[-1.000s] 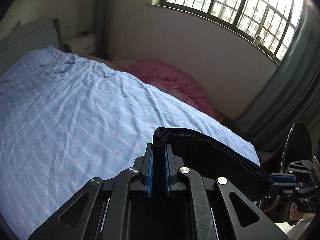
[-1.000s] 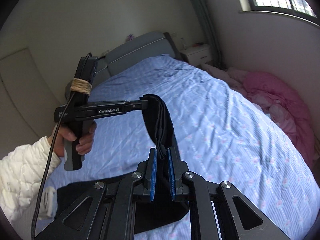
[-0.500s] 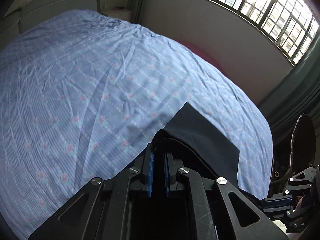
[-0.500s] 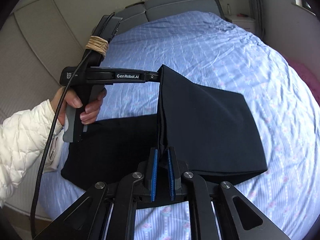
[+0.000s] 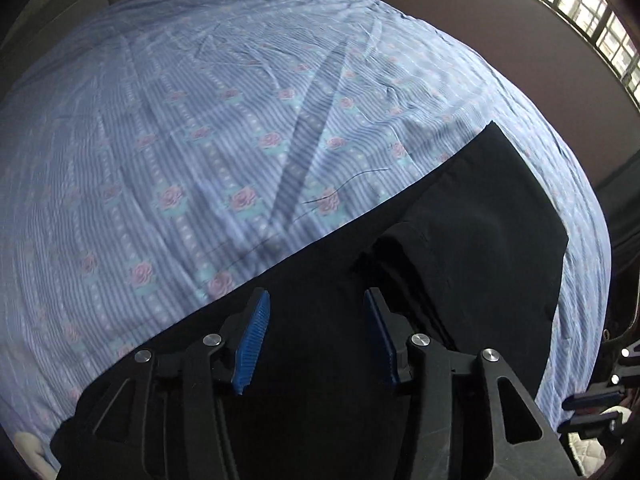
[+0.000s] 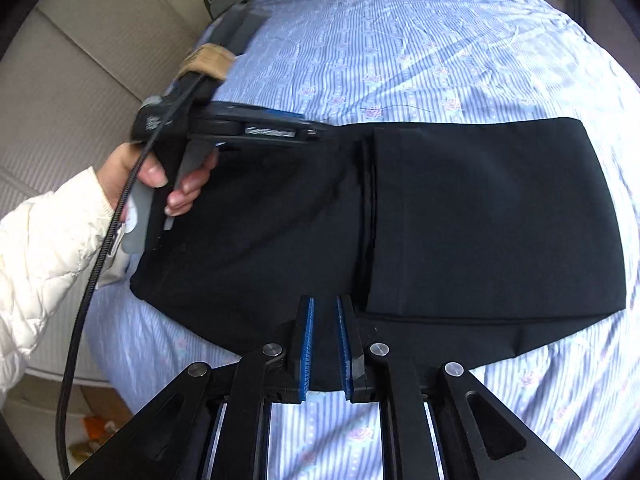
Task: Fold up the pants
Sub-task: 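Lay the hem over the waistband with both grippers, folding the strip in half, then open both grippers and lift them away from the folded trousers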
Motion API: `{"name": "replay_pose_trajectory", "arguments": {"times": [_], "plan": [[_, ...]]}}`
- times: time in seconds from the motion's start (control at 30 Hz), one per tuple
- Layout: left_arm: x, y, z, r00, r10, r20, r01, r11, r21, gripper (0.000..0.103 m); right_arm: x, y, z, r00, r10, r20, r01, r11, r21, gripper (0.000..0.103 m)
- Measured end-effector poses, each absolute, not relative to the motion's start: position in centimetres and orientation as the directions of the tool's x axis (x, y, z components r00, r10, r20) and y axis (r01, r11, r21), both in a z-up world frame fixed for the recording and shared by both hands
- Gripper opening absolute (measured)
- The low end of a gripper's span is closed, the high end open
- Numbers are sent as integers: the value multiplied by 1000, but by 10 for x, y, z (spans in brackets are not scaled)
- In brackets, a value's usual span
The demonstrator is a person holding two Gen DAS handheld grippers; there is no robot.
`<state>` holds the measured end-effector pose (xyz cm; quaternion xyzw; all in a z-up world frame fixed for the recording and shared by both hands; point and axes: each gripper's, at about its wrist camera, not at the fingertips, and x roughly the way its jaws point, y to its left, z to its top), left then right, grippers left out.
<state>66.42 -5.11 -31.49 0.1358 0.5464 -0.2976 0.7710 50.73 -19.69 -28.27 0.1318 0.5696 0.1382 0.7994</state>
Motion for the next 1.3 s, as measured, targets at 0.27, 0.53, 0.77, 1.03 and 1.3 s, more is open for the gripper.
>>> {"name": "replay_pose_trajectory", "arguments": {"times": [0.27, 0.53, 0.77, 1.03, 1.3], "plan": [[664, -62, -333, 93, -495, -864, 429, 803, -414, 50, 520, -236, -321, 279, 250, -927, 78, 956, 281, 21], [681, -98, -360, 111, -450, -886, 359, 849, -387, 19, 538, -234, -361, 231, 266, -936, 85, 953, 292, 21], [682, -87, -353, 152, -410, -899, 408, 855, -320, 11, 550, -207, -379, 181, 341, -922, 26, 936, 351, 23], [663, -37, -301, 287, -315, -905, 364, 909, -202, 39, 551, -203, -358, 151, 377, -914, 21, 923, 384, 32], [548, 19, -215, 421, -204, -884, 317, 946, -67, 65, 497, -194, -261, 275, 352, -895, -70, 936, 346, 61]]}}
